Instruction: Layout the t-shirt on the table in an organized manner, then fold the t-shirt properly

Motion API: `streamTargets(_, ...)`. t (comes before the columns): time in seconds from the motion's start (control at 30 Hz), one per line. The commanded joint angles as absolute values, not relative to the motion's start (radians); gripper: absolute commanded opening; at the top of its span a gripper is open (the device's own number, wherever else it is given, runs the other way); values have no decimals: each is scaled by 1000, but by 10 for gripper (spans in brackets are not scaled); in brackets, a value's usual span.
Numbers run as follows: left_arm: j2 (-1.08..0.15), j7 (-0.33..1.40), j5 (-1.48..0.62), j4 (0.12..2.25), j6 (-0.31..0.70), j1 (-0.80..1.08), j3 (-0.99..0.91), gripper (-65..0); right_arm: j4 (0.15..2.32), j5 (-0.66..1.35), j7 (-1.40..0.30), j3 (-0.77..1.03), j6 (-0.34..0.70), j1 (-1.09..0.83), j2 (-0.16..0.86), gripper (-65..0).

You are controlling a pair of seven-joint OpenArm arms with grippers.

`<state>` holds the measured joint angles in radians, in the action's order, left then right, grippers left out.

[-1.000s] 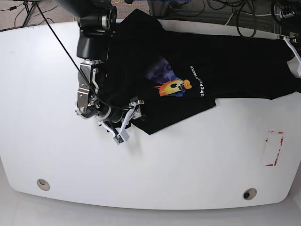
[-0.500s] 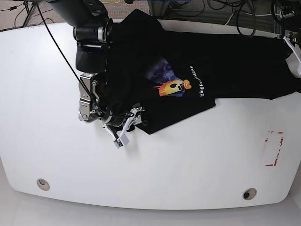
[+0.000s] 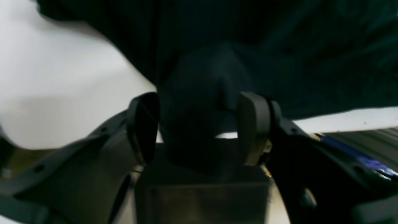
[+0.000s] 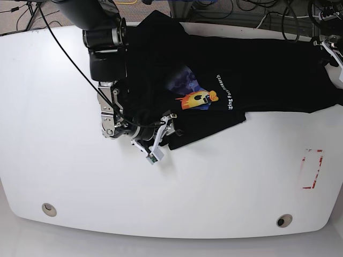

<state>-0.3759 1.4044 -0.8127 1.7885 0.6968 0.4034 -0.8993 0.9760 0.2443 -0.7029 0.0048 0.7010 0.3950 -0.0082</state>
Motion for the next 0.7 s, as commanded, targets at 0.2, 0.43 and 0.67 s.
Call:
streamTargets(0.2,-400,1396,-802,1788,698,372,-983,-281,983,226,-730,2,698,394,-27,-279)
streamTargets(0.43,-398,1396,-905,1788,698,332,-1092,-281,983,226,-730,1,698,395,-27,-468)
streamTargets(0.67,-397,1396,-845,1787,698,285,-1110,-282,984,225,-730,-1,698,397,-27,-640)
